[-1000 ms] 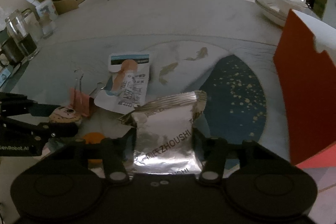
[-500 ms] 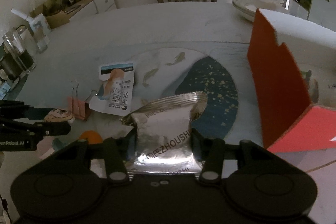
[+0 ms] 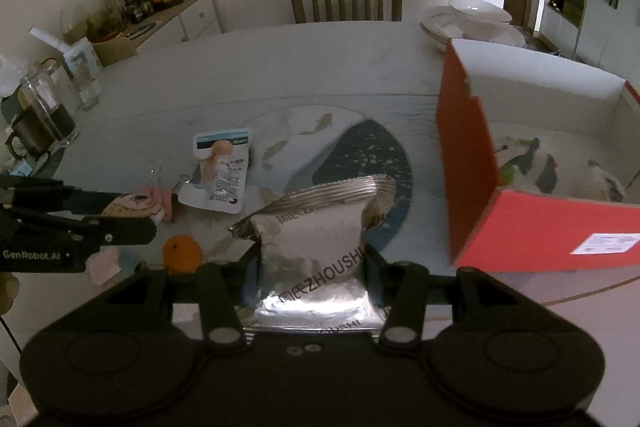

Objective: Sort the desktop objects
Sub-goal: 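Carry the plush keychain and foil bag over the red box with both tools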

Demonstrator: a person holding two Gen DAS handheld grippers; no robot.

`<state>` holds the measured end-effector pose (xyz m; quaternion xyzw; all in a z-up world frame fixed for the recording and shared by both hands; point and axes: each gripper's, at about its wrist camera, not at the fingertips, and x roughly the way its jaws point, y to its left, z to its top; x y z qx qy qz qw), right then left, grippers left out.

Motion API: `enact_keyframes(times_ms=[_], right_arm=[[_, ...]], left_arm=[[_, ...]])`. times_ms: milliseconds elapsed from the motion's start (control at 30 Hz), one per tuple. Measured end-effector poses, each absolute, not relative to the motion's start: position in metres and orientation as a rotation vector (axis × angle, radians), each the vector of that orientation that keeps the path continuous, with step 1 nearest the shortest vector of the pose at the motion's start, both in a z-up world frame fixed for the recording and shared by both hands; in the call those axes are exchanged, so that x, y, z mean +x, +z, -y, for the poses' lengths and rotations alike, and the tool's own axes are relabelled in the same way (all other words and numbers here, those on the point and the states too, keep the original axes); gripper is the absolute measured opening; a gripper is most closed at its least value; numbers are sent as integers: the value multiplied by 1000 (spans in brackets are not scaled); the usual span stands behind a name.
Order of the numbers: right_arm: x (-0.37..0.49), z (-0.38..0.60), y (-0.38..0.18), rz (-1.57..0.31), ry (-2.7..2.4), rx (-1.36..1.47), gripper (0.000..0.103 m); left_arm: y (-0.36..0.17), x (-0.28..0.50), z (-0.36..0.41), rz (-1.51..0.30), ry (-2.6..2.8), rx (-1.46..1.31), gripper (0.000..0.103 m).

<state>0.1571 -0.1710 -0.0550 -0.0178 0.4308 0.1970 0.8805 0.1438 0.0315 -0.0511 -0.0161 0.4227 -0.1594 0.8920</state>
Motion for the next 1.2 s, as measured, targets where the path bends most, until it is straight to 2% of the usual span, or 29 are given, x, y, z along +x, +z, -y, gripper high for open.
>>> enact_keyframes(times_ms=[667, 1200], right_arm=[[152, 246, -7, -834, 399, -39, 50], [179, 328, 8, -796, 379, 4, 50]], left_arm=[[-17, 157, 62, -832, -430, -39, 50], [0, 181, 149, -792, -490, 6, 50]])
